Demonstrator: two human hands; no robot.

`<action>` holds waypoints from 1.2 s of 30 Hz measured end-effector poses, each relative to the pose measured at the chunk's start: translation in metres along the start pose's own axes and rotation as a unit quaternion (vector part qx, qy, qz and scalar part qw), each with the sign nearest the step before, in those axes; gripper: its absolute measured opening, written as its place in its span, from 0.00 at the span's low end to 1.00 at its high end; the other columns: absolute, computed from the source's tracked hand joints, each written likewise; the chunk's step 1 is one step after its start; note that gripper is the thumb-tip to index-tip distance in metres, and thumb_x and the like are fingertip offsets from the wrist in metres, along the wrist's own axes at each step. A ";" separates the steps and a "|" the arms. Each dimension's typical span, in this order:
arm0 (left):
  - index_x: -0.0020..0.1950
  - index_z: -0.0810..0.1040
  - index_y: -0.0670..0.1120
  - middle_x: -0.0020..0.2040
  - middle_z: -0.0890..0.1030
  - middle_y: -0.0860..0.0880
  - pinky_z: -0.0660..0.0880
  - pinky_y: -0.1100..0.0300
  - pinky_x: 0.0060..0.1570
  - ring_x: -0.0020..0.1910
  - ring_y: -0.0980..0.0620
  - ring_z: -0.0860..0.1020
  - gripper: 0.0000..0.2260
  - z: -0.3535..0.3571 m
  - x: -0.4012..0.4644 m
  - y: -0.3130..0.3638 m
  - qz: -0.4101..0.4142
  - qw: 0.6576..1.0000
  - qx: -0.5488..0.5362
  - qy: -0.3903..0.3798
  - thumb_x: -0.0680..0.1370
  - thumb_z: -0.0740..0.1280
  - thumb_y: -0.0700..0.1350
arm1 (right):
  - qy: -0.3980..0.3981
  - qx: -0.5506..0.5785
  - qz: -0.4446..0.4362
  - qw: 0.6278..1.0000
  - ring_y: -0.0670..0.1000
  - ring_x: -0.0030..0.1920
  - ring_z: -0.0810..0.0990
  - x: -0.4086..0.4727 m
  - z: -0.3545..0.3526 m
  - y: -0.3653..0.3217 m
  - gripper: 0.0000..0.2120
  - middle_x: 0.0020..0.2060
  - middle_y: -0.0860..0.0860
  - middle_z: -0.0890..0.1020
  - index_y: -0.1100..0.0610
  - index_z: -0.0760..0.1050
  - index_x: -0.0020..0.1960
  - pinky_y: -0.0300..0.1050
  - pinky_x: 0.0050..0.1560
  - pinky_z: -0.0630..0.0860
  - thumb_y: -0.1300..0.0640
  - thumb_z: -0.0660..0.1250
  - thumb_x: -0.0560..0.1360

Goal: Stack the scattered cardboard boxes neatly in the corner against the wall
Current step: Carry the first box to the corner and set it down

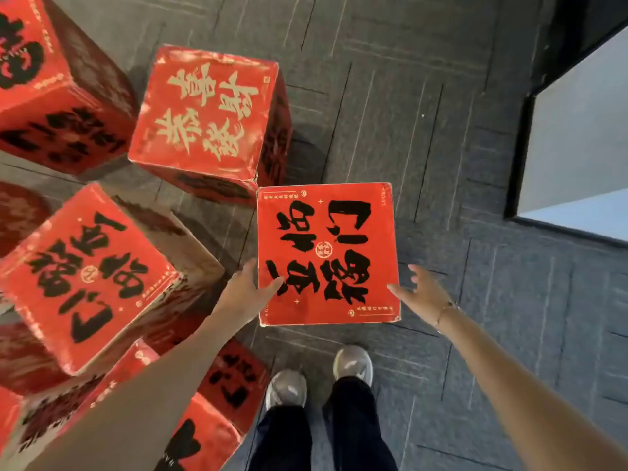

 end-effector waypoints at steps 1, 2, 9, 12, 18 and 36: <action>0.73 0.62 0.48 0.61 0.77 0.48 0.73 0.52 0.58 0.61 0.46 0.75 0.31 0.006 0.010 -0.003 0.002 1.000 -0.026 0.010 0.75 0.66 0.60 | 0.003 0.017 -0.005 1.000 0.58 0.69 0.68 0.011 0.006 0.002 0.37 0.71 0.58 0.65 0.58 0.53 0.75 0.53 0.67 0.67 0.46 0.67 0.74; 0.72 0.63 0.49 0.60 0.77 0.49 0.74 0.51 0.57 0.60 0.47 0.76 0.30 0.012 0.019 -0.007 0.000 0.999 -0.047 0.016 0.74 0.67 0.59 | 0.003 0.026 -0.011 1.000 0.57 0.68 0.69 0.020 0.011 0.003 0.37 0.70 0.57 0.67 0.58 0.53 0.75 0.52 0.65 0.68 0.47 0.67 0.74; 0.73 0.64 0.49 0.61 0.78 0.50 0.75 0.53 0.57 0.59 0.47 0.77 0.32 0.032 0.035 -0.024 -0.047 0.994 -0.089 0.040 0.73 0.72 0.54 | 0.064 0.062 -0.005 0.996 0.56 0.55 0.78 0.046 0.024 0.006 0.23 0.56 0.54 0.79 0.59 0.65 0.65 0.45 0.48 0.71 0.53 0.68 0.74; 0.71 0.66 0.49 0.57 0.80 0.50 0.76 0.54 0.54 0.55 0.48 0.79 0.30 0.027 0.033 -0.016 -0.033 0.996 -0.072 0.043 0.72 0.73 0.53 | 0.072 0.067 0.015 0.995 0.56 0.55 0.78 0.045 0.018 0.011 0.23 0.55 0.54 0.79 0.58 0.66 0.66 0.46 0.49 0.73 0.54 0.69 0.74; 0.67 0.69 0.48 0.47 0.77 0.55 0.74 0.61 0.45 0.44 0.55 0.76 0.26 0.008 0.019 0.023 0.007 0.999 -0.021 0.043 0.73 0.72 0.53 | 0.064 0.071 0.016 0.995 0.56 0.53 0.79 0.027 -0.020 0.008 0.22 0.54 0.53 0.80 0.58 0.70 0.63 0.45 0.48 0.72 0.53 0.70 0.73; 0.63 0.73 0.53 0.42 0.77 0.62 0.71 0.64 0.40 0.41 0.59 0.76 0.22 -0.145 -0.093 0.165 0.102 0.990 -0.030 0.097 0.71 0.73 0.55 | 0.093 0.101 -0.048 0.989 0.50 0.46 0.82 -0.110 -0.174 -0.110 0.17 0.47 0.48 0.82 0.53 0.75 0.57 0.42 0.40 0.75 0.48 0.71 0.70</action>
Point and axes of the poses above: each hand's wrist, its own x-axis towards the middle knuckle, its own z-axis out of the palm, y = z × x, the point moved 9 cm from there along x, towards the middle knuckle
